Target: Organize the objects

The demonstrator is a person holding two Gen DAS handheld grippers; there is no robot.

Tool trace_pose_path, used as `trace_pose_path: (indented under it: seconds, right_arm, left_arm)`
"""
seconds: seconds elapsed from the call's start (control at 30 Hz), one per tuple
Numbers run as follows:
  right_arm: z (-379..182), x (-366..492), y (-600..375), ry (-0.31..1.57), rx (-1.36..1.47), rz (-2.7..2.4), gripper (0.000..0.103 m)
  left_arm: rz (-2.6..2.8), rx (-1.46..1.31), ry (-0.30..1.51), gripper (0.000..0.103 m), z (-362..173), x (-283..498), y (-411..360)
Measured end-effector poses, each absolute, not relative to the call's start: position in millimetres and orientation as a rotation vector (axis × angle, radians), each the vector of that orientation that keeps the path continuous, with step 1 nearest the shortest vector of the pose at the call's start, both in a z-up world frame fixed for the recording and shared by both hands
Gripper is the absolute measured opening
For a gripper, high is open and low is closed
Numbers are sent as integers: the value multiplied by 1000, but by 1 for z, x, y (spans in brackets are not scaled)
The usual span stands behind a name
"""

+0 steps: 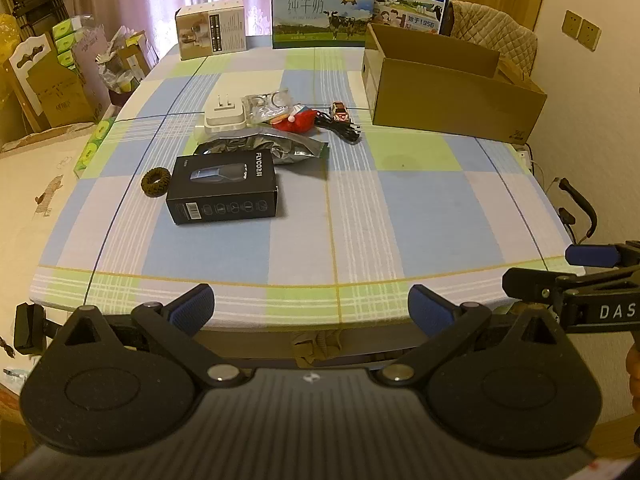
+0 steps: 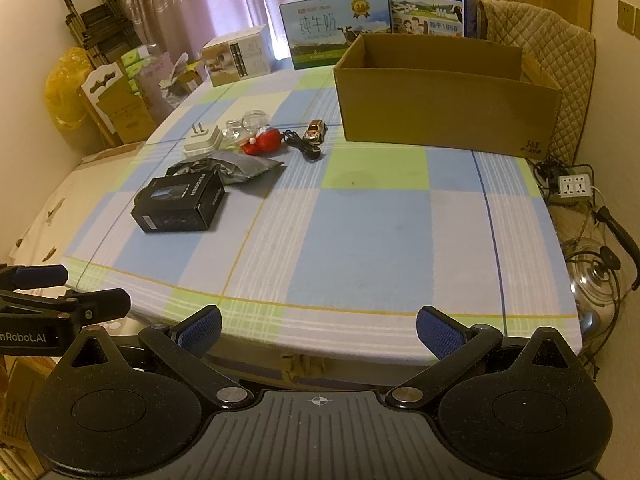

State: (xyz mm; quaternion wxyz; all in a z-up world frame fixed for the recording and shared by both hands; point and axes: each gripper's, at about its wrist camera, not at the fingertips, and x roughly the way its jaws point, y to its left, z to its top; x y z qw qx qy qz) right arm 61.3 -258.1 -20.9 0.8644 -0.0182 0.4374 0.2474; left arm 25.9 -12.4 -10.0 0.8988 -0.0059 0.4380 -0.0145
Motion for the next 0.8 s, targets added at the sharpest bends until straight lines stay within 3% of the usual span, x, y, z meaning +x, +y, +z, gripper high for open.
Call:
trace_pose_path:
  seconds: [0.8]
  right_arm:
    - [-33,89,-233,953,-26,515,101]
  left_arm:
    - [-32,-45,932,102,-24,55,15]
